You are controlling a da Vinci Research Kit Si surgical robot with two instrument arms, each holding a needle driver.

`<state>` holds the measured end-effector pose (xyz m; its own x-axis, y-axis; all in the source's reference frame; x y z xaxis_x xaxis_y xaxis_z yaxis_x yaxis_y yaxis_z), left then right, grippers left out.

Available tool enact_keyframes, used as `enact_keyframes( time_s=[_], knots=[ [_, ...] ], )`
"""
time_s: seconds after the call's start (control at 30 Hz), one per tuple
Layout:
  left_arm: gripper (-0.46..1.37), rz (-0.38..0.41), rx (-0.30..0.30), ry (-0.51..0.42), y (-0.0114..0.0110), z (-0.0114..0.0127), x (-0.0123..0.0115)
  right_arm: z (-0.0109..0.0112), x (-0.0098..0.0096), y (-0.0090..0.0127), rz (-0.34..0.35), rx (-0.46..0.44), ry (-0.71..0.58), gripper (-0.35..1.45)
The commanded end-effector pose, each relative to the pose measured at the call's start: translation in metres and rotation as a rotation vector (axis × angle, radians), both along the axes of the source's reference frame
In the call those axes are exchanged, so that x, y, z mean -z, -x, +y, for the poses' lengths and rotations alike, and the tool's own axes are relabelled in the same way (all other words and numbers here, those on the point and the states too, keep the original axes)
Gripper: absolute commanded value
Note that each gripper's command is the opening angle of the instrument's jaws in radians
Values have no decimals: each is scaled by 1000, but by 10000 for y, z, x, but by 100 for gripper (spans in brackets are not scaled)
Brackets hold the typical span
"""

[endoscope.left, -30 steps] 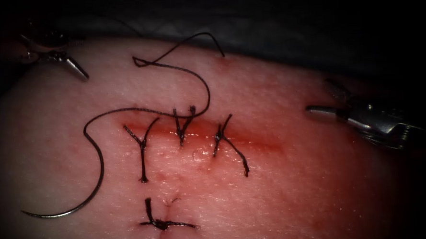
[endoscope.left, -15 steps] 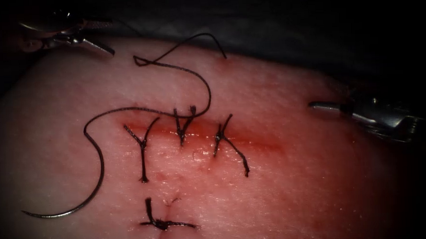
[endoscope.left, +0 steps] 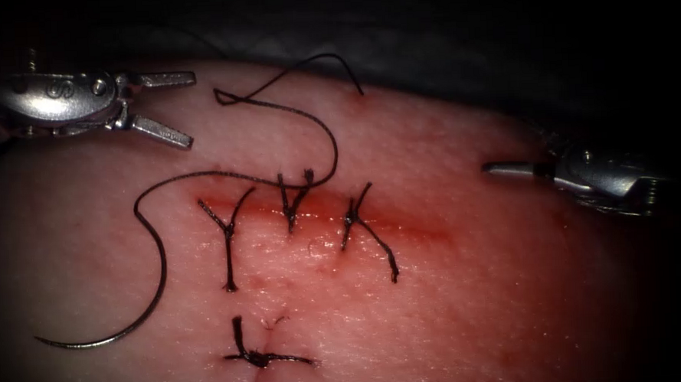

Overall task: Wound Closure
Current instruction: Grasp remaining suture tail with left driver

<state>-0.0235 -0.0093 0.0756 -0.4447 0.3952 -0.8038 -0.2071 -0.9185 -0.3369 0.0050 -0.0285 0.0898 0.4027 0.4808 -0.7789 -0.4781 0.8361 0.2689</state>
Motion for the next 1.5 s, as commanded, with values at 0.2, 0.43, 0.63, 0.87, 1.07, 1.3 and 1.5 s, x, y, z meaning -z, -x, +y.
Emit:
enact_keyframes(
  time_s=[0.2,0.43,0.63,0.87,1.07,1.3,1.5],
  knots=[
    [47,10,-19,69,28,-27,12,-2,2,-4,16,33,8,97],
    [68,21,-52,158,49,-39,24,-2,2,-6,22,50,15,96],
    [73,84,-30,231,75,-55,31,-3,2,-6,23,51,16,96],
    [73,96,-63,283,110,-88,29,-3,2,-6,23,51,16,96],
    [71,142,-111,294,128,-110,14,-3,1,-6,23,52,17,96],
    [62,175,-117,360,153,-119,-1,-4,-1,-6,23,52,19,95],
    [59,188,-120,386,168,-126,-12,-4,-2,-5,23,52,19,96]
  ],
)
